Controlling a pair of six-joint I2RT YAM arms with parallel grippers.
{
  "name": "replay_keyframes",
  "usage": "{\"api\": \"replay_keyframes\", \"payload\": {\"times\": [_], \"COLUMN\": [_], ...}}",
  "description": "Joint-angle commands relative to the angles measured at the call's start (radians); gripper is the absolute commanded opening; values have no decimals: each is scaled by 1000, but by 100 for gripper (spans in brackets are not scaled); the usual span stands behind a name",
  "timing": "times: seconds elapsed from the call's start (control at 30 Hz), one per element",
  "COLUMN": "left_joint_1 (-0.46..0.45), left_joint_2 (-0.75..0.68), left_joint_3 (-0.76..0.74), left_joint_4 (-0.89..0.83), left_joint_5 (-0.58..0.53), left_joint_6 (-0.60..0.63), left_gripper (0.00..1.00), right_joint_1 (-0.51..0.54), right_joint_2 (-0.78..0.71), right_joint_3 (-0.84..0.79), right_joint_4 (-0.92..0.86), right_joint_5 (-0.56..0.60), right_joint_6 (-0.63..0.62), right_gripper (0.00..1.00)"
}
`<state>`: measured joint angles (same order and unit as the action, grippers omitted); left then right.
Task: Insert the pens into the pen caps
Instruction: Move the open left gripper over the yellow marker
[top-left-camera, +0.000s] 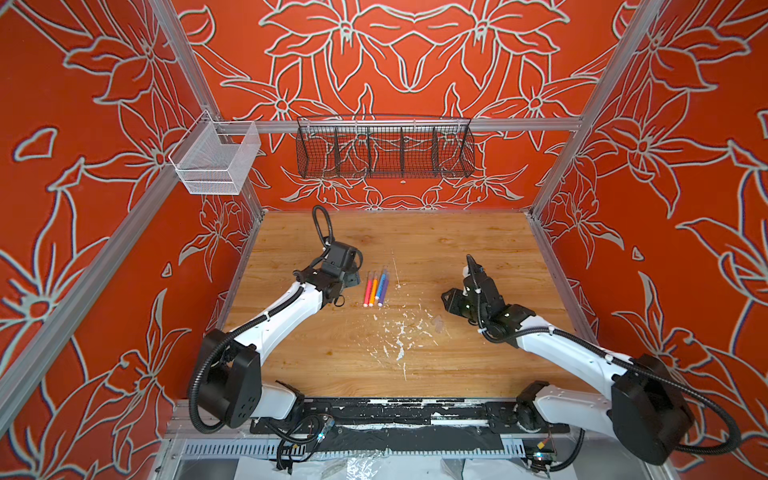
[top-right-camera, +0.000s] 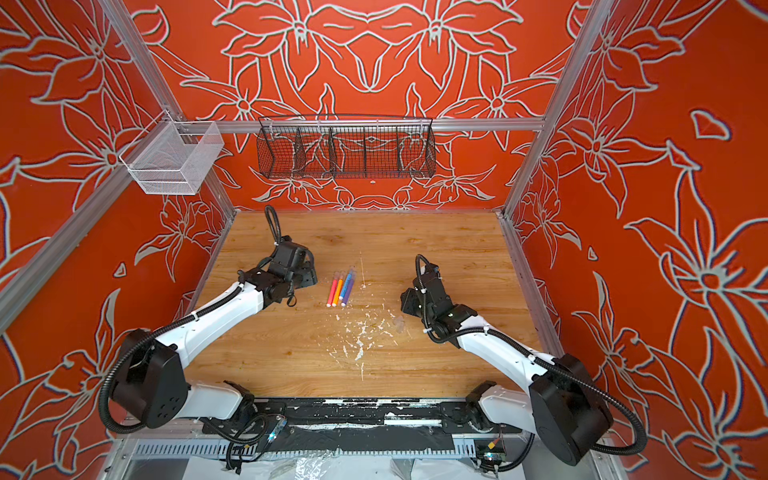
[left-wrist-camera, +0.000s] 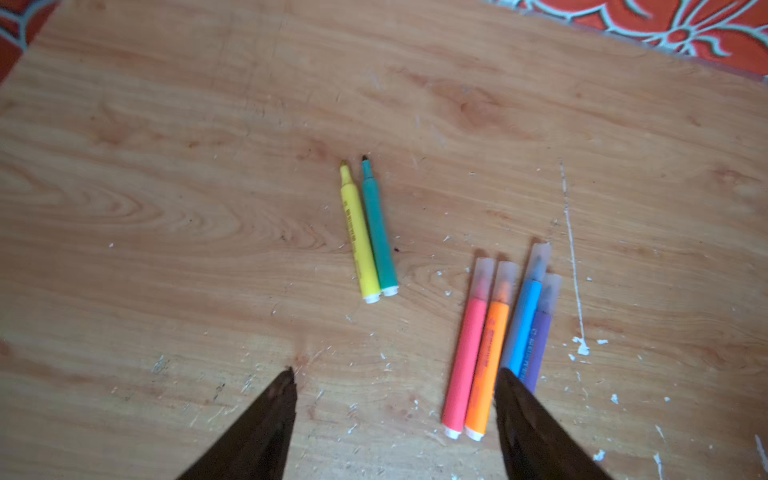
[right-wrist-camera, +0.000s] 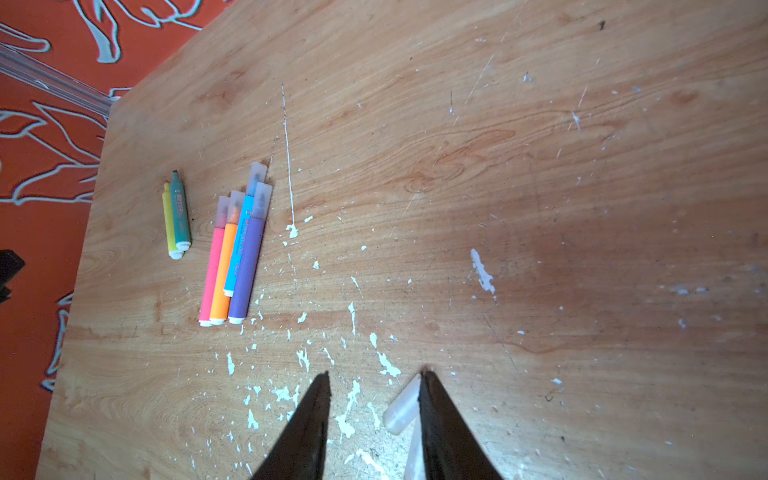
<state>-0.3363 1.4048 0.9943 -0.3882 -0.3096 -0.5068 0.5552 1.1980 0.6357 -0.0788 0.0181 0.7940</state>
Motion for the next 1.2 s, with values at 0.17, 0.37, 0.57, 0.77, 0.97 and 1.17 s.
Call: {"api": "replay_keyframes", "payload": {"times": [0.17, 0.37, 0.57, 0.77, 0.97, 1.17], "left_joint_1": [116, 126, 134, 137, 139, 149], "left_joint_2": [252, 408, 465, 521, 581, 618], "left_joint_3": [180, 317, 357, 400, 450, 470], "left_joint_4": [-134, -240, -287, -322, -345, -354], "left_joint_5": [158, 203, 168, 151, 146, 133], "left_joint_6": [-22, -7, -18, -19, -1, 1], "left_gripper": [45, 42, 42, 37, 32, 31], "right_joint_1": [-9, -9, -9, -10, -10, -10], "right_joint_2": [9, 2, 5, 12, 21, 26], "right_joint_3": [44, 45, 48, 48, 50, 52], "right_joint_4": [-8, -15, -14, -13, -10, -10], "right_joint_5": [-40, -30, -37, -43, -54, -65], "right_joint_6": [12, 5, 5, 8, 11, 13], "right_gripper": [36, 36, 36, 36, 35, 35]}}
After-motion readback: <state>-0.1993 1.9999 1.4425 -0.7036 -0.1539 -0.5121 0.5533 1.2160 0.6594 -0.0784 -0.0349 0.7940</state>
